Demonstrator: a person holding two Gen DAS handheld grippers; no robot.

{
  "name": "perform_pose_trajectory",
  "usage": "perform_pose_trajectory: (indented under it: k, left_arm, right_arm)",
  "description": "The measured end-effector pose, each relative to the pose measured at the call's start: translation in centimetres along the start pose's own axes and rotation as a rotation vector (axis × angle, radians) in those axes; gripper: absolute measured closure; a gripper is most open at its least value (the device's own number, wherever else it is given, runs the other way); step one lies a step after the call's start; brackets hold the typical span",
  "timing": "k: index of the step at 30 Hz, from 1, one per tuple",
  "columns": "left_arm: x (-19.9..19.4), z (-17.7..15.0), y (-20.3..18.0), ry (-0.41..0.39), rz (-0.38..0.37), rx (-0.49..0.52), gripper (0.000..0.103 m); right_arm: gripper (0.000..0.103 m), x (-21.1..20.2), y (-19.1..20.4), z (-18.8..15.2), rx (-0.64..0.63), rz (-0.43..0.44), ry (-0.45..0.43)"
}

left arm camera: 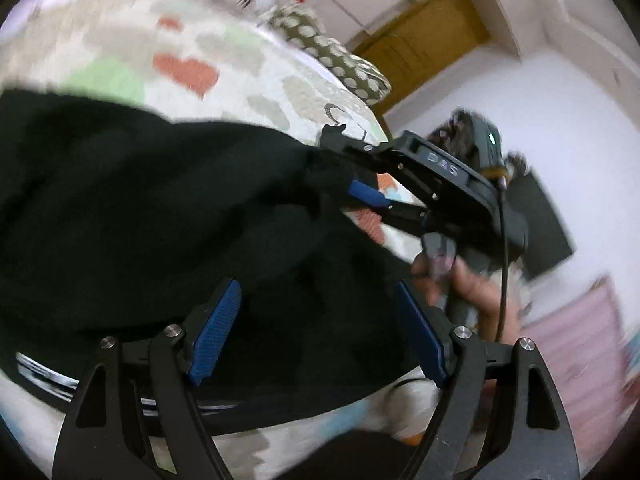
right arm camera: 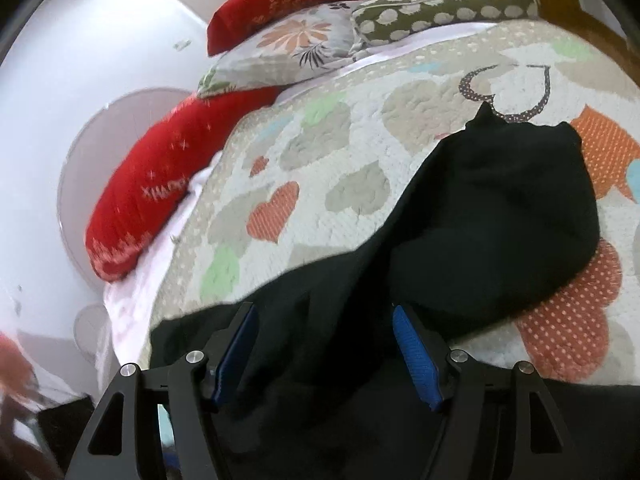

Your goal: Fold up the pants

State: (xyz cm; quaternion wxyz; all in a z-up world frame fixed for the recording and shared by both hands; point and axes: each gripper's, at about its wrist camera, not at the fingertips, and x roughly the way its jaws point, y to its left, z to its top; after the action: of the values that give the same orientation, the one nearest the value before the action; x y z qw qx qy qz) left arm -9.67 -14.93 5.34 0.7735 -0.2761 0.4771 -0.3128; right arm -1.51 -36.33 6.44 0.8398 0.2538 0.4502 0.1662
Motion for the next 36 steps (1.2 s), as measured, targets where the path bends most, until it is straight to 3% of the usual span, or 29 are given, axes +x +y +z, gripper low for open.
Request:
perform_pose_trajectory:
  k: [7,11,15,17,19,22,29,36]
  left_arm:
    - [2.7,1.4,0.8,-0.023,-0.026,-0.249,0.018]
    - [2.1,1.1,0.7,-0.016,-0.066,-0.338,0.018]
    - [1.1,1.3,0.1,-0.039,-0.076,-0.319,0.016]
    - [1.9,1.6,-0.3,-0.016,-0.037,-0.291,0.016]
    - [2.3,1.7,-0.6,-0.013,0.0,-0.258,0.016]
    - [2.5,1.4,-0.9,-0.017,0.036,-0.214,0.016]
    - [1.5,0.9,0.0,-0.017,0.046,-0.209,0.016]
    - [0.8,0.9,-0.1,-0.038,0.068,-0.181,0.016]
  right_arm:
    - [0.035,0.5,-0.7,0.9,0.009,0.025,-0.001]
    - [0.036,0.6,-2.0,1.2,0.042,0.054,-0.002]
    - [0.037,0.5,-2.6,1.3,0.041,0.077,-0.016]
    - [0.049,0.7,-2.7,1.4,0.037,0.076,-0.018]
    - [0.076,0.9,-2.5,1.4,-0.008,0.049,-0.031]
    - [0.094,1.1,-2.6,1.1,-0.038,0.039,-0.036]
    - [0.098,-3.6,-3.1,-2.6,-0.112,0.043,-0.07]
    - [0.098,-7.8,-7.2,-8.0,-0.044,-0.031,-0.058]
